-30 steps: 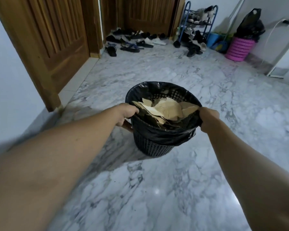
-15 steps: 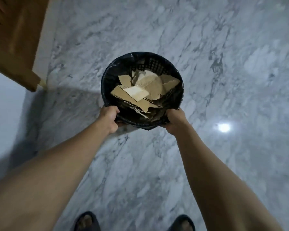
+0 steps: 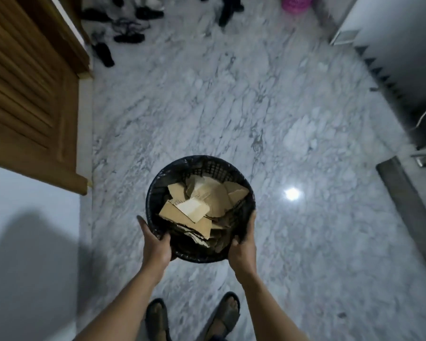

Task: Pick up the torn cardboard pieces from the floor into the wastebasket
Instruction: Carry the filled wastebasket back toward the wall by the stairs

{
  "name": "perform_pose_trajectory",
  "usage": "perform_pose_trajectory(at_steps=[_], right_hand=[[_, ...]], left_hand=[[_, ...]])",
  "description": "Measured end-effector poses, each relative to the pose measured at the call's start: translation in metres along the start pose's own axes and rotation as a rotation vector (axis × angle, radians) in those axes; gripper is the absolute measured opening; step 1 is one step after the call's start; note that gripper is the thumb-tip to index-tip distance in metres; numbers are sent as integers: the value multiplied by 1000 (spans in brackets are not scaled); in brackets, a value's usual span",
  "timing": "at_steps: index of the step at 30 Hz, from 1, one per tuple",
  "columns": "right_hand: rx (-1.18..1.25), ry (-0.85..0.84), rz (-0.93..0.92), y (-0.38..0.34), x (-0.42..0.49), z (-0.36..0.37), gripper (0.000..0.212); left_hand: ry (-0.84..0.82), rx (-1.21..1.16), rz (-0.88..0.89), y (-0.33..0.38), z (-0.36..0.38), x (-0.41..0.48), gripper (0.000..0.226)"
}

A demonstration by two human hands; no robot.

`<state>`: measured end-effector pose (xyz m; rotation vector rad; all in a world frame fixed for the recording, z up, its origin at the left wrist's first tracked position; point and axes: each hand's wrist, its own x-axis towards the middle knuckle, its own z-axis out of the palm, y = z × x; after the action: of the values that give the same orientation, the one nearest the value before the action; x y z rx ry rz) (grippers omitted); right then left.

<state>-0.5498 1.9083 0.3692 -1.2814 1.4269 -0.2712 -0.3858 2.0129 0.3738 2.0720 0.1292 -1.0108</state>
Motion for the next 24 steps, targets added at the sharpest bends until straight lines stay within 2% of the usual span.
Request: perform_pose_trajectory(at_steps=[1,3,6,9,13,18,24], right_hand=[[-14,-12,-22,-17,-10,-14,88],[-20,-19,-60,-53,-22,-34,86],[-20,-19,-99,-106,-23,-54,82],[-35,-15,-149,-147,4,-57,83],[-47,-14,-206,-220,67,-38,91],[113,58,-129,-327,160,9,86],[167,184,-138,-454,240,49,74]], left_hand=[[19,138,132,16,-6,-18,87],[7,279,292,43,-17,-41,92],[-34,355,277,84,-28,-56,84],[4,298,297,129,-29,-47,82],[70,260,386,214,-29,11,81],[-23,224,416,345,-38,106,82],[-2,285,508,489,-40,188,73]])
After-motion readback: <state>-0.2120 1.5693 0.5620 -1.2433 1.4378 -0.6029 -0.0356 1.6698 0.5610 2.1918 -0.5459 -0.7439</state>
